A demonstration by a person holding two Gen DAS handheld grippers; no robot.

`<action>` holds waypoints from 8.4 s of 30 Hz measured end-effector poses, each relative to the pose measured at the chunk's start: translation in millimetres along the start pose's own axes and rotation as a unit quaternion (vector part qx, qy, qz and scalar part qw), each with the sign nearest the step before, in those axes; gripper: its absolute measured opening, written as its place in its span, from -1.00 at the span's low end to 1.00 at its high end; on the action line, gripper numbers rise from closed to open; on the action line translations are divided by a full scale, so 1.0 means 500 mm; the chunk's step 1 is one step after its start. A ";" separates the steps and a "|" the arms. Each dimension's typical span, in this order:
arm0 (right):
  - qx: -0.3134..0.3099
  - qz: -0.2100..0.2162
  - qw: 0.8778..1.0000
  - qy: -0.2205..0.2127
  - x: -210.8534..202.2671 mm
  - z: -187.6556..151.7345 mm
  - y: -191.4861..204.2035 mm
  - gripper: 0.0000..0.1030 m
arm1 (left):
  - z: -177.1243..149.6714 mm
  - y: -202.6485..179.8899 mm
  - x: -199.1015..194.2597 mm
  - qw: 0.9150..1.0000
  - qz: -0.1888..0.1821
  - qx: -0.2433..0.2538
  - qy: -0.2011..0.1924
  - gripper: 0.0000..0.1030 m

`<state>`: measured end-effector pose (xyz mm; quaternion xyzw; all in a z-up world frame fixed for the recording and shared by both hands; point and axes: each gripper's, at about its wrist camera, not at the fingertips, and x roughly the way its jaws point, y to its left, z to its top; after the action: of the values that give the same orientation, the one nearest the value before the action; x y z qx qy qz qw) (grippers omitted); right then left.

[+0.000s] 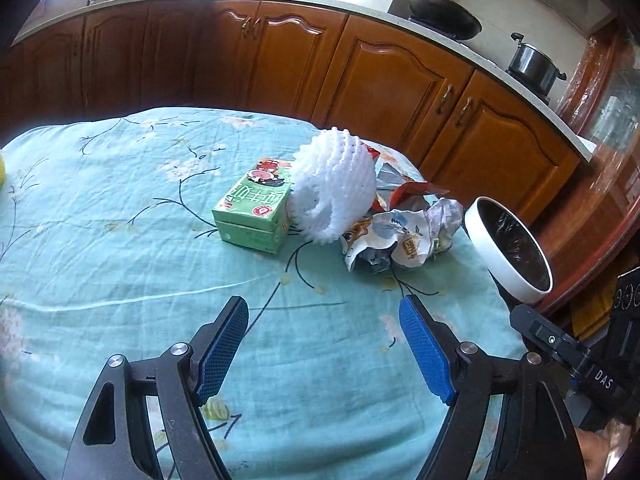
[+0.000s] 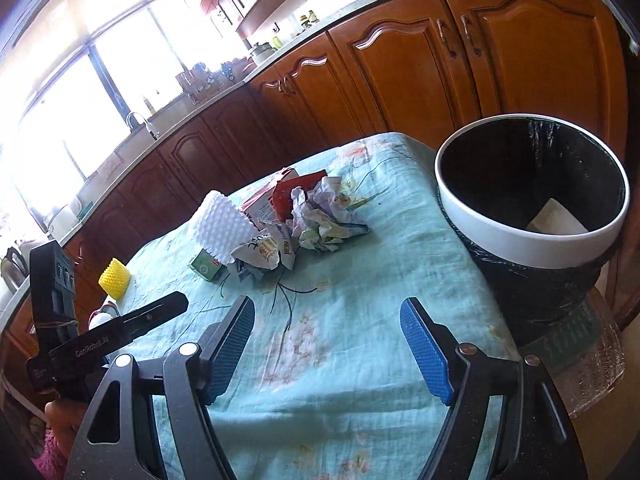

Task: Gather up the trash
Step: 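Move both open tools back toward the remaining trash on the table, then grasp the green milk carton with the left tool while the right tool grasps crumpled paper, then carry the green carton and crumpled paper over the bin with both tools, then open both tools to drop the carton and paper into the bin, then move both open tools back toward the remaining trash on the table, then grasp the white foam net with the left tool while the right tool grasps a white wrapper, then carry the foam net and white wrapper over the bin with both tools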

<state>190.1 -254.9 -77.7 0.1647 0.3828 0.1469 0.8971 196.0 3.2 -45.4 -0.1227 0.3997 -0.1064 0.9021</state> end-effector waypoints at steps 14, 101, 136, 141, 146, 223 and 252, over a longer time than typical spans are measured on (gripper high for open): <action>-0.007 -0.006 1.000 0.004 0.068 0.053 0.032 0.24 | 0.055 0.048 0.038 0.999 0.037 -0.007 -0.002 0.50; 0.052 -0.110 0.990 -0.067 -0.144 0.121 -0.251 -0.68 | 0.096 -0.377 0.236 0.974 -0.104 0.194 0.044 -0.04; 0.065 -0.120 0.989 -0.050 -0.096 0.175 -0.334 -0.01 | 0.129 -0.450 0.331 0.977 -0.091 0.183 0.053 0.32; 0.079 -0.104 0.989 -0.064 -0.111 0.157 -0.321 0.35 | 0.094 -0.404 0.277 0.980 -0.096 0.170 0.040 0.35; 0.085 -0.089 0.990 -0.069 -0.118 0.126 -0.290 0.38 | 0.062 -0.359 0.223 0.982 -0.094 0.157 0.036 0.35; -0.015 0.024 0.999 0.030 0.083 0.022 0.053 -0.97 | 0.014 -0.020 0.058 0.996 -0.073 0.052 0.016 -0.77; 0.070 -0.057 0.994 -0.063 -0.133 0.045 -0.163 -0.97 | 0.047 -0.250 0.145 0.976 -0.146 0.153 0.045 -0.76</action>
<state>173.7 -358.7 -53.7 0.2144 0.3437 0.0577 0.9124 249.2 -133.0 -42.2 -0.0354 0.3970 -0.3026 0.8658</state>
